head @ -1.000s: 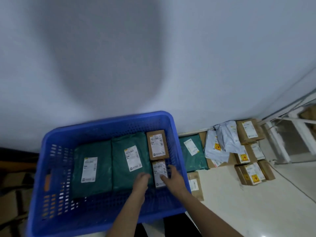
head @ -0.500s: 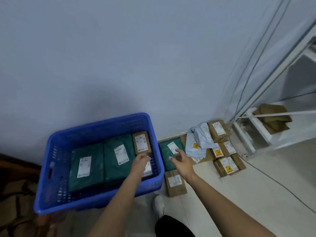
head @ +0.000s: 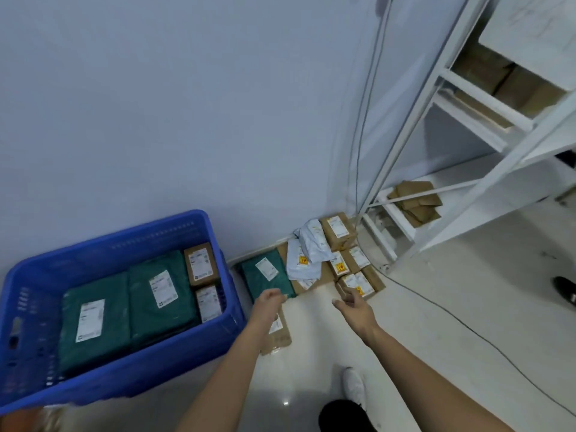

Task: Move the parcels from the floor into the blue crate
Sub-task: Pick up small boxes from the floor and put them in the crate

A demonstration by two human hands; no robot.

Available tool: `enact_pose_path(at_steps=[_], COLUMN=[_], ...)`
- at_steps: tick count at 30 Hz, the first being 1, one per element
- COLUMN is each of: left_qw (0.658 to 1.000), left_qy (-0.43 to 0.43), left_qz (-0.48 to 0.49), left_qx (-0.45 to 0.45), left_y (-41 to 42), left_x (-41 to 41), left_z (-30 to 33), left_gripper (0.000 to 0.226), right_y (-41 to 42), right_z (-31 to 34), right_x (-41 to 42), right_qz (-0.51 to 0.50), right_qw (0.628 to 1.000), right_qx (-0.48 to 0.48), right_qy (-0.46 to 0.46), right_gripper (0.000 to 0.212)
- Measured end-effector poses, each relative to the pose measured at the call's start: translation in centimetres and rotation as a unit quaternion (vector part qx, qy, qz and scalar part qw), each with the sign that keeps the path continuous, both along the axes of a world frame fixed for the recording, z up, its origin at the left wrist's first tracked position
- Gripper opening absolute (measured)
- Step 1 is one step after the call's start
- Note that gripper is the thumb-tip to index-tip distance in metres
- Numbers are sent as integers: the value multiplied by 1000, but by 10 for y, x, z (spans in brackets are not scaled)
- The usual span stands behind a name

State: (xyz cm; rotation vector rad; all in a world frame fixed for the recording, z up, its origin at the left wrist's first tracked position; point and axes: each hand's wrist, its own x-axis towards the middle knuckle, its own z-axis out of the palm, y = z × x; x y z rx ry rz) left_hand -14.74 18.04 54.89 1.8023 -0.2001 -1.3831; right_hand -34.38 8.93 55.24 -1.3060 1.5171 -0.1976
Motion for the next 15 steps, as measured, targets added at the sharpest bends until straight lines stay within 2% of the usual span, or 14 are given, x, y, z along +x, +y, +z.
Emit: enact_pose_path(at_steps=[7,10,15], left_qw=[999,999,996], left_qy=[12,5,48], left_qz=[-15,5,45], left_qx=[37,48,66], left_y=[-103,-166,-264], left_x=[-79,-117,-184], left_z=[-17,-36,-77], left_gripper=[17,17,20], right_y=[-99,-167,-273], right_z=[-24,-47,-88], right_x=[-79,-109,-159], right_qz=[16,42,59], right_qw=[999,998,996], right_qx=[20,34,56], right_qy=[19,21,48], right_gripper=[49,50,48])
